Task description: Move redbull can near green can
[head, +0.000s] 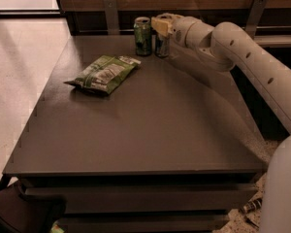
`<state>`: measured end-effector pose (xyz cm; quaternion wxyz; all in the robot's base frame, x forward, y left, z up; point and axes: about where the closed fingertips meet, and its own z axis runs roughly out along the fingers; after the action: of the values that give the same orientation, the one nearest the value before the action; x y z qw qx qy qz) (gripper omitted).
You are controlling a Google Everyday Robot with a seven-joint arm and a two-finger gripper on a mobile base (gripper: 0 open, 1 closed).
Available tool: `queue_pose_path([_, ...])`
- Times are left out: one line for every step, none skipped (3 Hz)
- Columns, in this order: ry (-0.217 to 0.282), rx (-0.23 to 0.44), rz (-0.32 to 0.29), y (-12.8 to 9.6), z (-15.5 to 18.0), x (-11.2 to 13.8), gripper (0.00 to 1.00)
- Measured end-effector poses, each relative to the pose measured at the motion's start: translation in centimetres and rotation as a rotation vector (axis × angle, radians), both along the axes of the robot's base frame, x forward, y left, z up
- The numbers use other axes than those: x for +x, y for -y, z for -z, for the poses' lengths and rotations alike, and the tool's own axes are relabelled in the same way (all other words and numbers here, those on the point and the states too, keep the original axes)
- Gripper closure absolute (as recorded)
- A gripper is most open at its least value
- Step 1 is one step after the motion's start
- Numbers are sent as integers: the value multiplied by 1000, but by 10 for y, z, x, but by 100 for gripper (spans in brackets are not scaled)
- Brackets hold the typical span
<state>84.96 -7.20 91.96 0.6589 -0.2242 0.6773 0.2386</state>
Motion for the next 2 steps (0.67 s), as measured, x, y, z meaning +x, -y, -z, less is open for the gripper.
queue_pose_path([0,1,-5,-4,0,0,53])
queue_pose_path([-1,1,-8,-6,1,0,30])
